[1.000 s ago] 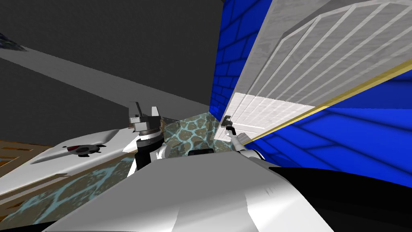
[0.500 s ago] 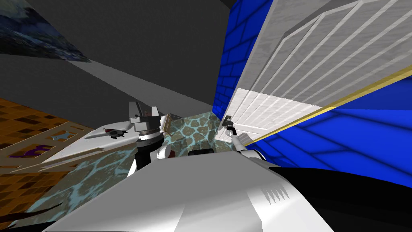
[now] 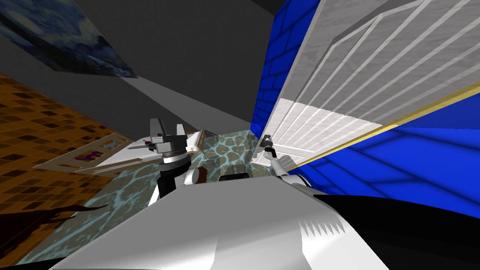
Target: Pull the door open
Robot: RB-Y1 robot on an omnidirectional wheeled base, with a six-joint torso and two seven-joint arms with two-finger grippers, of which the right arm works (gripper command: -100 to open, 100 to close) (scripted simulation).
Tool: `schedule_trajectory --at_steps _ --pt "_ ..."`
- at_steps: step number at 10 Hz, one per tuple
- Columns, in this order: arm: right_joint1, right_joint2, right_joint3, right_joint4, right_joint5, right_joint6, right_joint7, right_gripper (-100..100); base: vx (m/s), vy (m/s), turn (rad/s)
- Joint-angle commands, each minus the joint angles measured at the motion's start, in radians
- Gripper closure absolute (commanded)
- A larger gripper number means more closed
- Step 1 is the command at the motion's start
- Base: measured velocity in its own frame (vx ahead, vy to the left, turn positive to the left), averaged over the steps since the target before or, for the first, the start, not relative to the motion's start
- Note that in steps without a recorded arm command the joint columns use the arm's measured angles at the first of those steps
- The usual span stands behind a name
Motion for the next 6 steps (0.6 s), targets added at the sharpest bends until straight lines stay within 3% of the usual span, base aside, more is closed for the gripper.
schedule_trajectory --at_steps 1,6 --pt "0.001 0.012 0.012 -0.010 0.002 0.003 -0.003 100 -0.111 -0.017 0.170" --pt "0.010 -0.002 0.016 -0.010 0.000 -0.002 -0.017 100 -0.121 -0.011 0.146"
